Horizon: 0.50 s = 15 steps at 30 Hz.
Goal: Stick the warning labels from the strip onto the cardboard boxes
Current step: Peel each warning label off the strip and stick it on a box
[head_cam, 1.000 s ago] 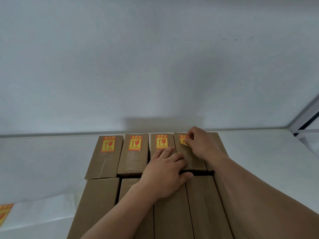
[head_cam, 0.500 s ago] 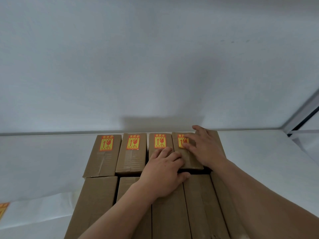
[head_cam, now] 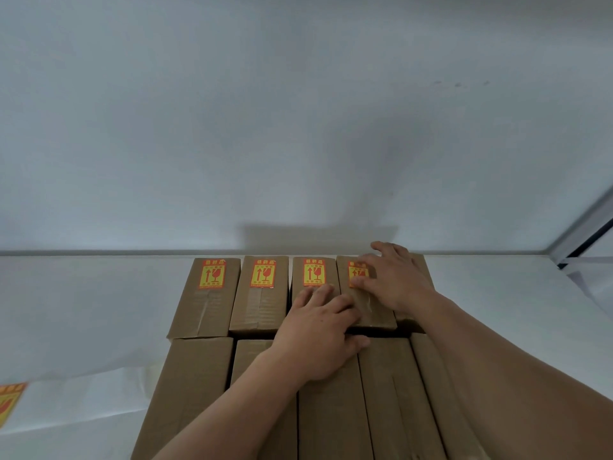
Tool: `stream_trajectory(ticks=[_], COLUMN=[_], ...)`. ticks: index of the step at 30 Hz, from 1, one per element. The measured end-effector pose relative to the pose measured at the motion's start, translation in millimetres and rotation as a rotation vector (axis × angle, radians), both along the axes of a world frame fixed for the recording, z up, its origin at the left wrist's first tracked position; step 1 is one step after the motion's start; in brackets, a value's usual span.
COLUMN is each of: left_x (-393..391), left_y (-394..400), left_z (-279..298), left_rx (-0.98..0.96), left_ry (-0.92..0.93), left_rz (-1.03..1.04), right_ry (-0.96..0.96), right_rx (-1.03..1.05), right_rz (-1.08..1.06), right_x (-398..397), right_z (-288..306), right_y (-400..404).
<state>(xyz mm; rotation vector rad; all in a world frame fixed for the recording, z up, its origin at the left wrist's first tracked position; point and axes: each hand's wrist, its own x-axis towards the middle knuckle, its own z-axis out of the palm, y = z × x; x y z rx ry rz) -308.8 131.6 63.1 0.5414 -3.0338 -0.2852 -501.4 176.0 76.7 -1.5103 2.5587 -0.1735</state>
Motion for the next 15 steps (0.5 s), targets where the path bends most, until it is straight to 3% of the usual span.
stream_trajectory(ticks=[15], left_x=[0.7], left_y=[0.2], left_z=[-1.4], left_rx=[-0.004], left_ry=[-0.025], left_rz=[0.017], right_ry=[0.028], right_rx=[0.033], right_rz=[-0.011], right_x=[-0.6], right_z=[-3.2], right_y=[11.0])
